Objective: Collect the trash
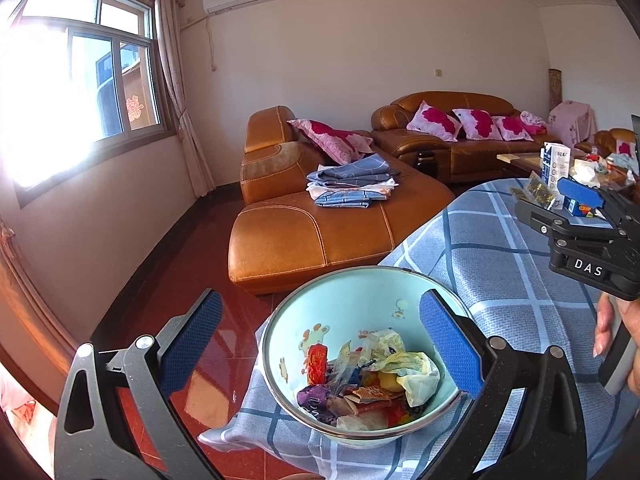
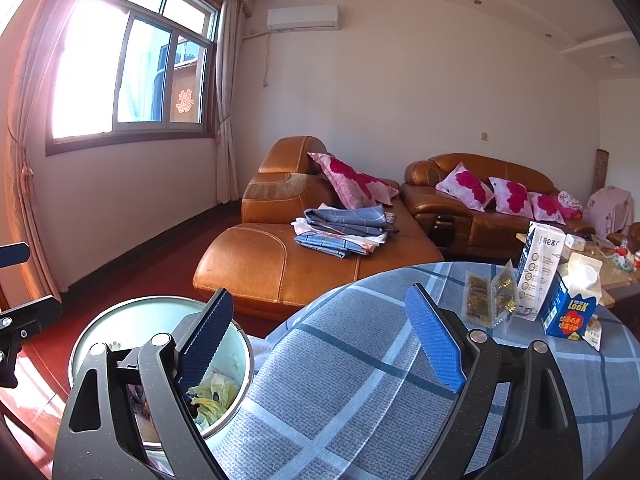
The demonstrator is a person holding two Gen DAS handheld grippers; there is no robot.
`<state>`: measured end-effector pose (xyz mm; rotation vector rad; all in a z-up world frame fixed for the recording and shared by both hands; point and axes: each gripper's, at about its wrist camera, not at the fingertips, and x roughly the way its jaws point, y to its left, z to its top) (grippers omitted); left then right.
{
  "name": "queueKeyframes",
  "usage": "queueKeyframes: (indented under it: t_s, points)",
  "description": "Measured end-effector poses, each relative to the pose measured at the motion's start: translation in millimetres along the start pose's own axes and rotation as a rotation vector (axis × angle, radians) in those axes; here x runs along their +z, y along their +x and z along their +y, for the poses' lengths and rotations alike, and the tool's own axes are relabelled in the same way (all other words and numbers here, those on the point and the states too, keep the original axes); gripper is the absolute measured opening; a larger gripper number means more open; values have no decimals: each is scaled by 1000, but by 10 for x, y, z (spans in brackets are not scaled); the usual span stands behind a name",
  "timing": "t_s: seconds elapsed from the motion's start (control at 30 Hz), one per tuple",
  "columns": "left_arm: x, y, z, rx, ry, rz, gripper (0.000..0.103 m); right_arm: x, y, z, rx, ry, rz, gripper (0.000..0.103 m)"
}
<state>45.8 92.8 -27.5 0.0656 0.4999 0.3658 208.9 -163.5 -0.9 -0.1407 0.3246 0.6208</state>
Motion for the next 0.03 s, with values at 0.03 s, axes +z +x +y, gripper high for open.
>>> queueKeyframes:
  t_s: [0.03]
  points:
    - [1,0,3,-5,-2,2,97,-3,-12,-12,-10,-5,6,87]
